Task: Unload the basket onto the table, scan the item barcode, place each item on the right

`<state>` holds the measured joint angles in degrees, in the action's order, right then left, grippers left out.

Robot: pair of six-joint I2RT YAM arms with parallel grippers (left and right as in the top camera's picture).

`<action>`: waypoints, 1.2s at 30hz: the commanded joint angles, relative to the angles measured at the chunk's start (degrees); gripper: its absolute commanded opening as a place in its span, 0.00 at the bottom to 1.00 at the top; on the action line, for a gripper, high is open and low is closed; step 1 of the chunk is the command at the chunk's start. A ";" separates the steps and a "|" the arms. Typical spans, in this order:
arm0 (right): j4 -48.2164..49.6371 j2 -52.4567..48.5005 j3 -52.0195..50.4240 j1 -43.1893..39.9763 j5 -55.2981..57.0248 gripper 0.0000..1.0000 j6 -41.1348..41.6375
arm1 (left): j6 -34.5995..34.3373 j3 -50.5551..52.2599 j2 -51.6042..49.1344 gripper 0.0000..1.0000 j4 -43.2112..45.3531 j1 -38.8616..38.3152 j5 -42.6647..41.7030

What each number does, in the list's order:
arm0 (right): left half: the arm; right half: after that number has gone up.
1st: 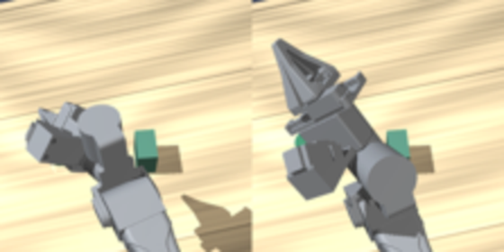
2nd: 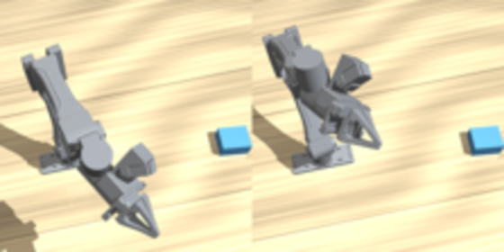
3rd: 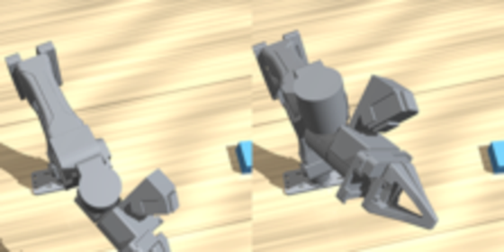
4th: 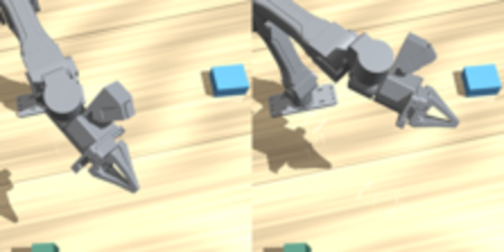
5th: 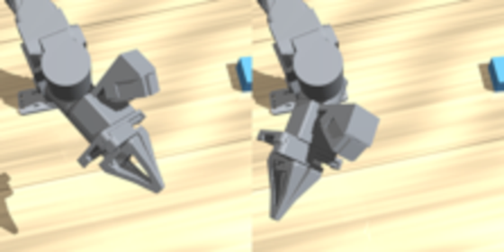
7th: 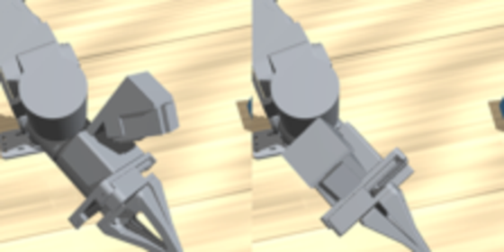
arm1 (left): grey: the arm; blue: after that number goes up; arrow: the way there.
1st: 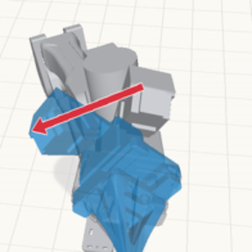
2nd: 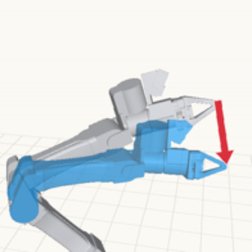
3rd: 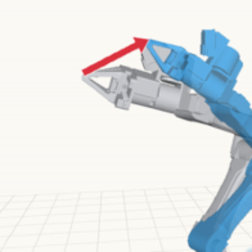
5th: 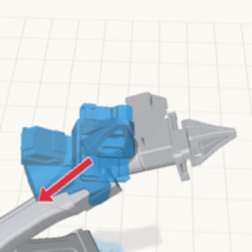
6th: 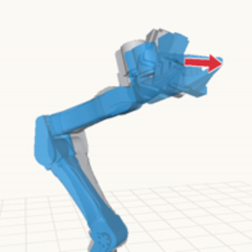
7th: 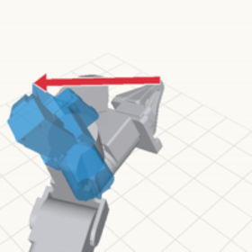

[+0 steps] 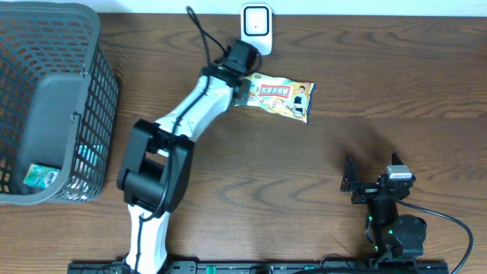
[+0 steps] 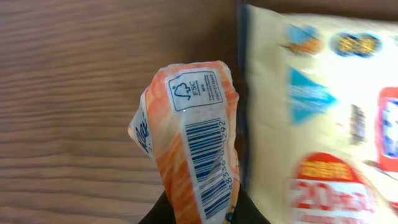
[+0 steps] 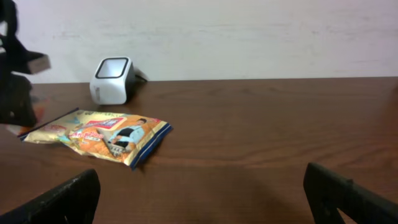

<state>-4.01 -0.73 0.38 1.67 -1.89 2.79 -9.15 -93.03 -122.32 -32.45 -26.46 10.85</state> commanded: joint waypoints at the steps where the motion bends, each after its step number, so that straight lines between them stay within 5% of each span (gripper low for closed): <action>1: -0.26 0.13 -0.07 -0.61 0.02 0.99 0.55 | 0.31 -0.57 -1.66 0.08 0.24 -1.73 -1.51; 17: -0.26 0.13 -0.07 -0.61 0.02 0.99 0.55 | 0.33 -0.55 -1.97 0.08 2.56 -9.90 -16.22; 25: -0.26 0.13 -0.07 -0.61 0.02 0.99 0.55 | -0.35 -0.55 1.46 0.08 3.21 -10.56 -3.76; 36: -0.26 0.13 -0.07 -0.61 0.02 0.99 0.57 | -25.40 -0.42 1.51 0.08 1.49 -6.45 1.62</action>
<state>-4.01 -0.73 0.38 1.67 -1.89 2.79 -24.82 -93.03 -120.64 -30.70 -32.97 10.66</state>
